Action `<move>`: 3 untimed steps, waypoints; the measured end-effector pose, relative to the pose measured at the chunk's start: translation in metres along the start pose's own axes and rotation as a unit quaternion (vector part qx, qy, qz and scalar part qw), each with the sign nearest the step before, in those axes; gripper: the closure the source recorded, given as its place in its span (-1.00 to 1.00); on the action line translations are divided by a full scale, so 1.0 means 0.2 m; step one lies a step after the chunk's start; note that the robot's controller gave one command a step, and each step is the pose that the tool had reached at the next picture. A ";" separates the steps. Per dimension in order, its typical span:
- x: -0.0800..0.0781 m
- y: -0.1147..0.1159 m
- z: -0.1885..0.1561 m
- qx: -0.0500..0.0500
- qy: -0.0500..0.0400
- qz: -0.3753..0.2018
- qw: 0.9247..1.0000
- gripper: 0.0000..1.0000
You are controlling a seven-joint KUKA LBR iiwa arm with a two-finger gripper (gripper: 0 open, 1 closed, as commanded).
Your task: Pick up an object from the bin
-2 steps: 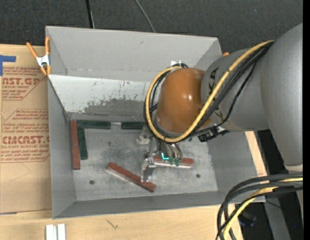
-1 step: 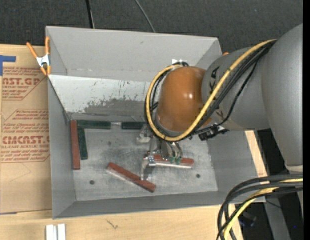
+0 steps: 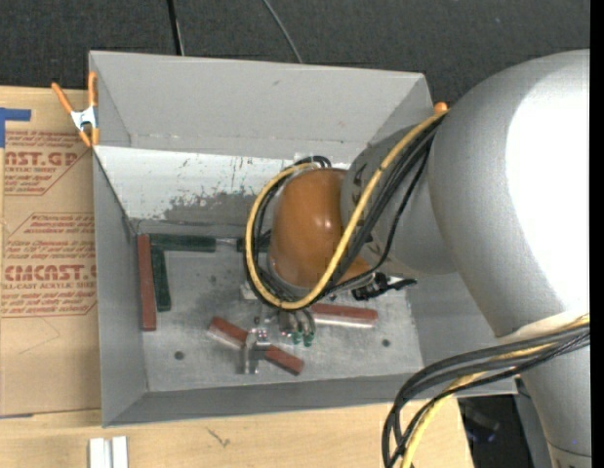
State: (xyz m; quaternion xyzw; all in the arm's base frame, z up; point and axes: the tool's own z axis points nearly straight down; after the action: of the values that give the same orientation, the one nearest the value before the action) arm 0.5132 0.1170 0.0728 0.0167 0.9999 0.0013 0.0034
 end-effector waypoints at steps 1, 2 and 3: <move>0.05 0.00 -0.14 0.001 0.004 0.070 0.998 -1.00; 0.01 0.00 -0.06 0.001 0.003 0.017 1.000 -1.00; 0.09 0.05 -0.03 -0.001 -0.003 0.130 0.992 -1.00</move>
Offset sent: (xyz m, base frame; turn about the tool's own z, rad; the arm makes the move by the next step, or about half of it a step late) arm 0.0000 0.0000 0.0000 0.0000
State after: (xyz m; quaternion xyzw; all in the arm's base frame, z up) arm 0.4961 0.1268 0.0778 0.1464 0.9892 0.0027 0.0066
